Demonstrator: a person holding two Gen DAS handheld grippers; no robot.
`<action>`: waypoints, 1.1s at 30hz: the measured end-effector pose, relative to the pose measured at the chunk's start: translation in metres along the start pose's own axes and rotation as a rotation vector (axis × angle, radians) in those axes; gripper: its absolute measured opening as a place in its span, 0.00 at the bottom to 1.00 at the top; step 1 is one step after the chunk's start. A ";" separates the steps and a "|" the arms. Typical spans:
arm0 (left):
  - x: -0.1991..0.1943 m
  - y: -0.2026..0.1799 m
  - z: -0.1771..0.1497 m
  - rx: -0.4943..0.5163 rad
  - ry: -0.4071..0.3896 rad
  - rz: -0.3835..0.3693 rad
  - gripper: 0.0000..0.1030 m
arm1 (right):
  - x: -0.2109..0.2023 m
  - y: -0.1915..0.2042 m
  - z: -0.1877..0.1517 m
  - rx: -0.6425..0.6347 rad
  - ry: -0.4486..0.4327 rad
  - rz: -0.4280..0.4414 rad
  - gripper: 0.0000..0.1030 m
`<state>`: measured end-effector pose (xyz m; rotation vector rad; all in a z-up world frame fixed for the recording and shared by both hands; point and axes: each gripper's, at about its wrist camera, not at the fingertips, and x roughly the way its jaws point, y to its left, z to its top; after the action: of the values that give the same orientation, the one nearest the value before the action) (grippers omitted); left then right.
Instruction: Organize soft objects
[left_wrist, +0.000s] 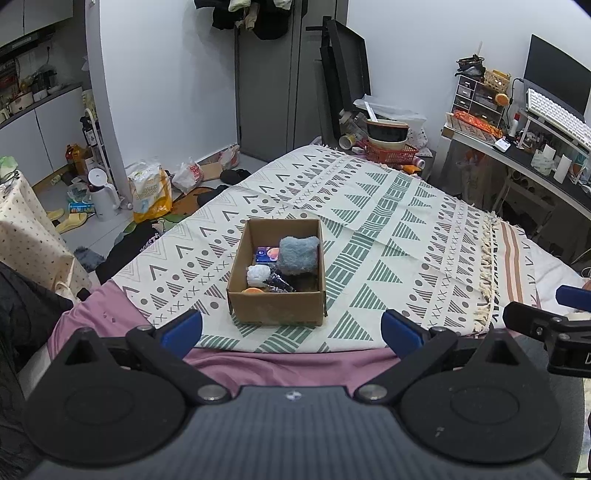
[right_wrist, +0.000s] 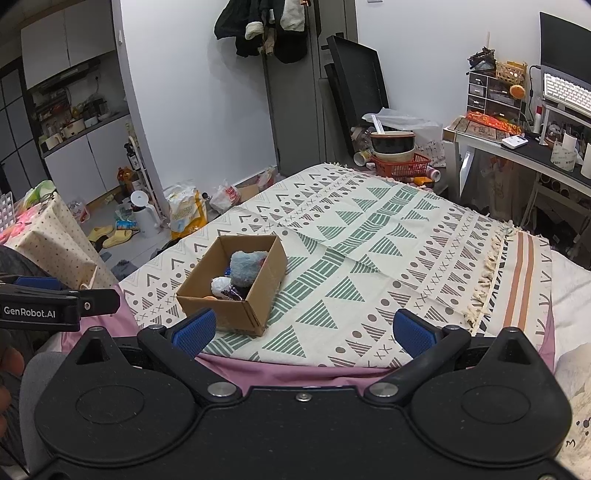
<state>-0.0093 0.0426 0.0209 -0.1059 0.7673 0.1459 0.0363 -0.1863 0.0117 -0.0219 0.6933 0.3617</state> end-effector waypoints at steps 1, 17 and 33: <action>0.000 0.000 0.000 0.000 -0.001 -0.001 0.99 | 0.000 0.001 0.000 -0.002 -0.001 -0.001 1.00; -0.008 0.003 0.001 0.001 -0.009 0.001 0.99 | -0.003 0.003 0.000 -0.005 -0.007 0.008 1.00; -0.009 -0.001 0.001 -0.001 -0.004 -0.009 0.99 | -0.005 0.001 0.000 0.000 -0.011 0.008 1.00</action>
<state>-0.0150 0.0408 0.0277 -0.1100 0.7623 0.1383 0.0320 -0.1866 0.0152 -0.0168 0.6829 0.3688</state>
